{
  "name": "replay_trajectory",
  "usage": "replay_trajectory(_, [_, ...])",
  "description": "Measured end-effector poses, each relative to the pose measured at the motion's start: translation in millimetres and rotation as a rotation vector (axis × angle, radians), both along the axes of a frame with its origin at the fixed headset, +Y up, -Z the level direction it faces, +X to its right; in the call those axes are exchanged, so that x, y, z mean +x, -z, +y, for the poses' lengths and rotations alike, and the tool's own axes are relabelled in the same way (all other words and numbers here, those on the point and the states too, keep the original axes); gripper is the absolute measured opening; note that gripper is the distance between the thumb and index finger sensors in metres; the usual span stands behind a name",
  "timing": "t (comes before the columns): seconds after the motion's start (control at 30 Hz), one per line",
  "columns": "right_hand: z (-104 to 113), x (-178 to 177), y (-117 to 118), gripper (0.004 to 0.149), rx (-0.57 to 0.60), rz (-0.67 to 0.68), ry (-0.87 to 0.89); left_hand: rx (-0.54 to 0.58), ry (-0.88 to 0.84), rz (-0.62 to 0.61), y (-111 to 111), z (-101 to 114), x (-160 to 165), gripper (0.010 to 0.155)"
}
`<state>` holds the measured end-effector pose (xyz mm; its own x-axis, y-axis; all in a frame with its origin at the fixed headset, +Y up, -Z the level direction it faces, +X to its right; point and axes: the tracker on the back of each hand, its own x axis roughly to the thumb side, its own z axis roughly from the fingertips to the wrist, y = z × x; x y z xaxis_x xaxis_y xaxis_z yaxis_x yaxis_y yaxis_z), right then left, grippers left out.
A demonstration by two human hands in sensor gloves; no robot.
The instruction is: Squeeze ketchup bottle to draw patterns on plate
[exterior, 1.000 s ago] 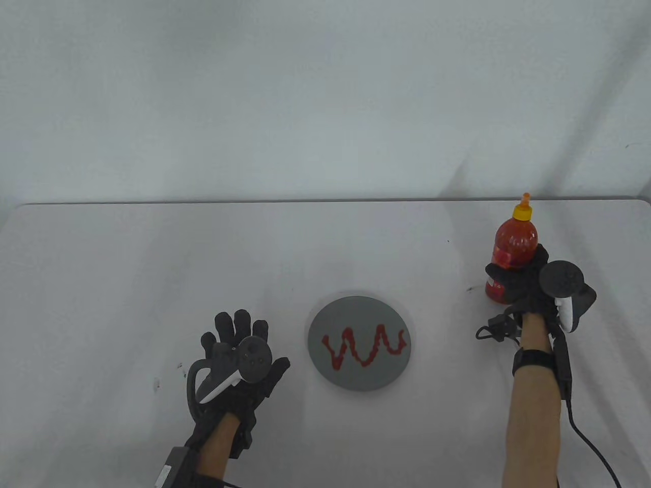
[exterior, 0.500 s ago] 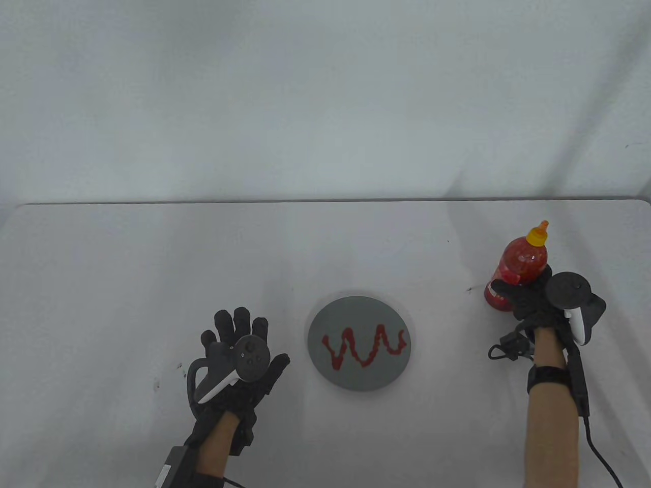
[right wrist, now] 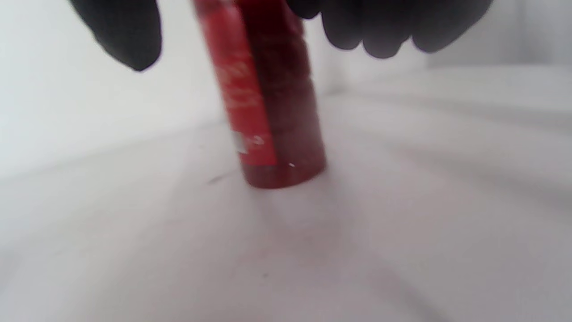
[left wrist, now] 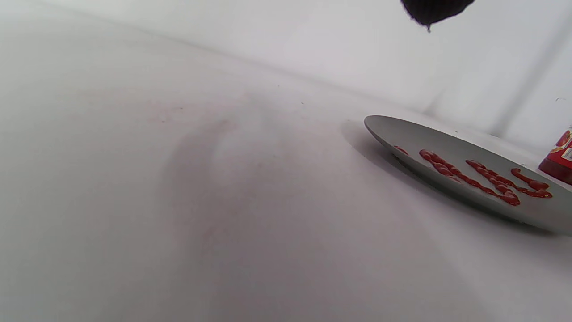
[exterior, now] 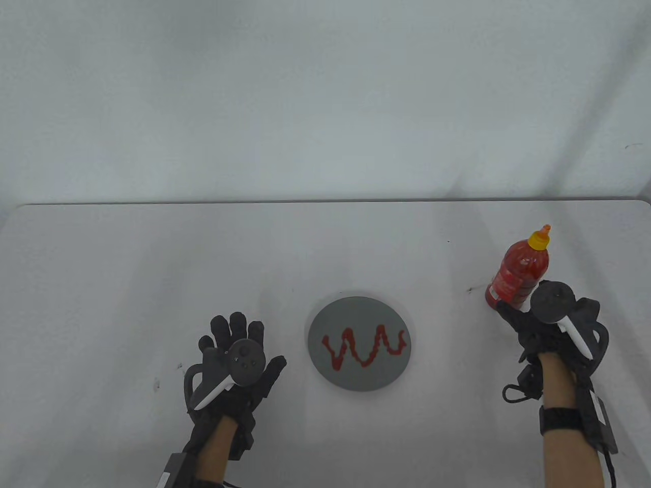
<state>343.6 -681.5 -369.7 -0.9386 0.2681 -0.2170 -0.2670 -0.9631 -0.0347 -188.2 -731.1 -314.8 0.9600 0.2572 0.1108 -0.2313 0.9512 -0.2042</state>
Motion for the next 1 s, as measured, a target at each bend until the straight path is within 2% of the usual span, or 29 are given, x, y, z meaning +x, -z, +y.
replay_trajectory(0.1, [22.3,-26.3,-27.2,0.087,0.053,0.134,-0.018,-0.012,-0.008,-0.008,-0.9,-2.1,1.1,0.084])
replay_trajectory(0.17, [32.7,-47.6,-49.0,0.084,0.129,0.255,-0.036,-0.01,-0.007,-0.009,-1.2,-1.7,1.3,0.084])
replay_trajectory(0.3, [34.6,-78.4,-85.4,0.077,0.209,0.405,-0.101,-0.007,-0.009,-0.007,-0.4,-1.2,1.3,0.083])
replay_trajectory(0.37, [27.9,-86.7,-98.3,0.075,0.27,0.425,-0.125,0.0,-0.016,-0.005,0.7,-1.0,1.2,0.083])
replay_trajectory(0.47, [10.3,-90.3,-103.0,0.076,0.293,0.435,-0.1,0.003,0.004,-0.006,1.6,-0.1,1.4,0.082])
replay_trajectory(0.57, [-15.8,-86.7,-97.7,0.083,0.259,0.435,-0.071,0.024,-0.017,0.016,1.2,4.1,-2.2,0.082])
replay_trajectory(0.6, [-21.2,-84.6,-92.3,0.087,0.212,0.432,-0.085,0.032,-0.025,0.02,0.8,5.5,-3.0,0.082])
replay_trajectory(0.67, [-23.1,-80.0,-84.3,0.09,0.15,0.432,-0.1,0.039,-0.011,0.019,0.0,6.2,-2.5,0.082])
replay_trajectory(0.77, [-34.7,-77.5,-75.9,0.093,0.12,0.417,-0.105,0.035,0.021,0.007,1.9,5.8,0.4,0.082])
replay_trajectory(0.83, [-41.7,-78.8,-74.7,0.094,0.028,0.424,-0.114,0.037,0.038,0.006,4.5,7.2,1.3,0.083])
replay_trajectory(1.0, [-46.5,-81.6,-73.1,0.096,-0.006,0.438,-0.129,0.037,0.061,0.001,5.6,5.2,2.8,0.084])
